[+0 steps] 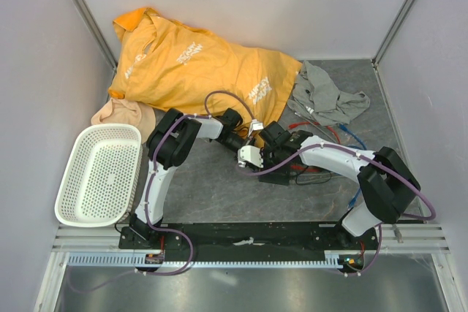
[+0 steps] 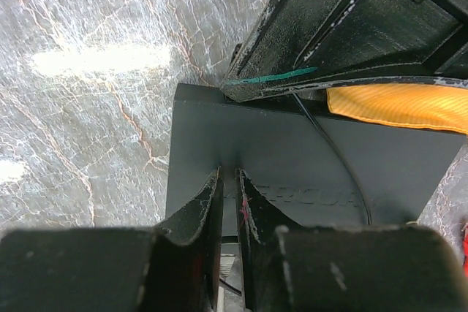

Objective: Pull the plug from the switch port

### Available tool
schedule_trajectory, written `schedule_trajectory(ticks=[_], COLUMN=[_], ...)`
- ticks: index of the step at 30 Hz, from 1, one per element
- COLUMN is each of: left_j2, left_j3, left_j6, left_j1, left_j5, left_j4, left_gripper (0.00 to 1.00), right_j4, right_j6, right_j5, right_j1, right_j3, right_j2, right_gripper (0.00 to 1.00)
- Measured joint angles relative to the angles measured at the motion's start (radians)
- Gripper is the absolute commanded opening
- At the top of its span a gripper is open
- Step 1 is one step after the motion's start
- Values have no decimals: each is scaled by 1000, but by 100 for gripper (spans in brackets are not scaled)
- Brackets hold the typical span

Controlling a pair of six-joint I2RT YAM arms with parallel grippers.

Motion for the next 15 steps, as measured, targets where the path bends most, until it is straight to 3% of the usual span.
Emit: schedule_trajectory(ticks=[15], left_j2=[-37], left_j3=[-34], left_j6=[142], left_j1=[46], left_j5=[-32], left_j4=[-88], left_gripper=[2], right_j4=[21], right_j6=[-29], right_j5=[6], right_j1=[0], right_j3=[-15], right_j2=[-9], right_gripper=[20])
